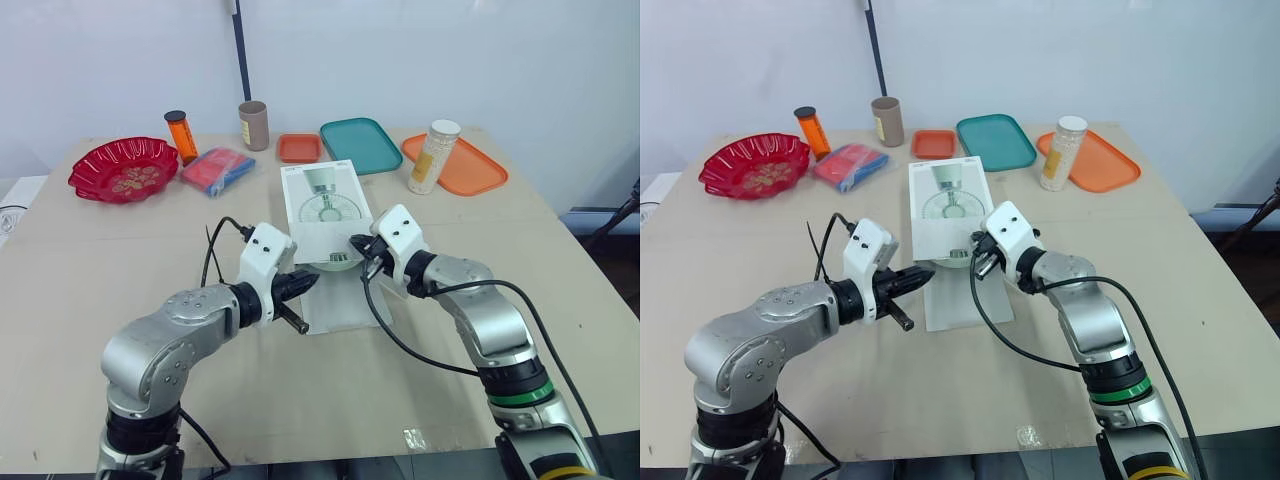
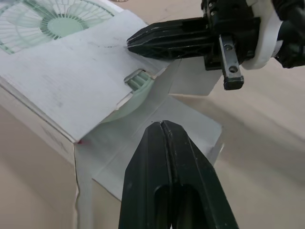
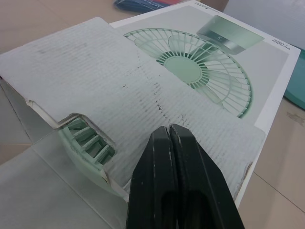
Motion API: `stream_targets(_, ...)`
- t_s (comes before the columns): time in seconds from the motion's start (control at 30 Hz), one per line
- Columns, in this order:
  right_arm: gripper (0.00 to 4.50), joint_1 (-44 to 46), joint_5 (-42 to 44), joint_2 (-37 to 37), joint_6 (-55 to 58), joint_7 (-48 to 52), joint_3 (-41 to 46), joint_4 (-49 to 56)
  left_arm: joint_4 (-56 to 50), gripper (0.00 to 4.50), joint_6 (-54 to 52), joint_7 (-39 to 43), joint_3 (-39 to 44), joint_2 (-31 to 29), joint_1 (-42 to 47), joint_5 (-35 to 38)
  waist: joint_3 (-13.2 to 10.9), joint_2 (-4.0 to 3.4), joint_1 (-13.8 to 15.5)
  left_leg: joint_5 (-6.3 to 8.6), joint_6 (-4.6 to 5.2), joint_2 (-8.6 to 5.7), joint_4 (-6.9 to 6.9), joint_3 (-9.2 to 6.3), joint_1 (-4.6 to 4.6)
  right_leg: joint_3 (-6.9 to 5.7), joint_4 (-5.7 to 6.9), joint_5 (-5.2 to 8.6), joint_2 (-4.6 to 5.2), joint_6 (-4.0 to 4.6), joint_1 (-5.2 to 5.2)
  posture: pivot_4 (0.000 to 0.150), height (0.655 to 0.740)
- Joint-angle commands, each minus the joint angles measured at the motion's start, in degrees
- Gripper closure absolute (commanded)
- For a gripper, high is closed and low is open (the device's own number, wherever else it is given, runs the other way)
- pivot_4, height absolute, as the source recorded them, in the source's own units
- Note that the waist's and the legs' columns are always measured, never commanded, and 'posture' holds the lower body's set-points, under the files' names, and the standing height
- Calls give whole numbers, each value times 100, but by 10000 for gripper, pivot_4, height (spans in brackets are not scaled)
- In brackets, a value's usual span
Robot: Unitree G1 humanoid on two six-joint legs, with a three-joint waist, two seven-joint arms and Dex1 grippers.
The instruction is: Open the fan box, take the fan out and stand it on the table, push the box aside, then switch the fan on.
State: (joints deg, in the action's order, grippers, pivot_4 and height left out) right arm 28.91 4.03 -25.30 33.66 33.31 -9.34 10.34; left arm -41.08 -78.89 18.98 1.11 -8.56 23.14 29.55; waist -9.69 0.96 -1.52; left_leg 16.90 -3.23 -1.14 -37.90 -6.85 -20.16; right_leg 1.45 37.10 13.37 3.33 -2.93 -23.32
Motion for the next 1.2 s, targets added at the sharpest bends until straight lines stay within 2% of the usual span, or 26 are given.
stream_targets(0.03,44582,-159,-69,42,186,8,-223,-121,-150,45000,-540,-411,431,769,-35,158,3,3,1,-1,-1,0,0,0,0,0,0,0,0,0,0,1500,7400)
stream_targets(0.3,44582,-137,-94,60,239,9,-245,-90,17,45000,-878,-924,1051,1882,-206,73,7,5,0,-1,-1,0,0,0,1,0,-1,0,-2,1,2,1500,7400)
stream_targets(0.5,44582,-129,-99,88,298,5,-272,-57,129,45000,-724,-1056,1035,1986,-327,21,11,6,2,-2,-3,0,0,0,2,0,-4,-1,-2,2,4,1500,7400)
stream_targets(0.53,44887,-135,-102,92,306,5,-274,-47,150,42403,-721,-1067,940,1935,-317,28,11,6,2,-3,-6,1,2,0,3,0,-4,-1,-2,2,4,1500,7400)
stream_targets(0.6,45000,-148,-109,96,333,5,-270,-21,179,40840,-697,-1096,812,1909,-295,48,11,7,2,-3,-7,0,1,0,3,0,-4,-1,-2,2,4,1500,7400)
stream_targets(0.7,45000,-201,-113,87,374,-11,-261,58,172,32904,-685,-1082,566,1719,-260,66,11,6,2,-4,-9,1,2,0,3,0,-4,-1,-3,2,4,1500,7400)
stream_targets(0.77,45000,-237,-108,76,396,-23,-252,113,111,24814,-675,-1066,393,1497,-226,54,11,6,2,-3,-10,1,3,0,2,0,-4,-1,-2,2,4,1500,7400)
stream_targets(0.83,45000,-266,-99,68,413,-37,-242,158,-28,20275,-827,-1051,420,1335,-191,85,11,6,2,-3,-10,1,3,0,2,1,-4,-1,-2,2,3,1500,7400)
stream_targets(1.2,45000,-244,-101,97,415,-30,-260,136,-637,20275,-1361,-972,846,1003,-526,508,11,6,1,-4,-11,1,6,-2,3,0,-5,-1,-2,1,3,1500,7400)
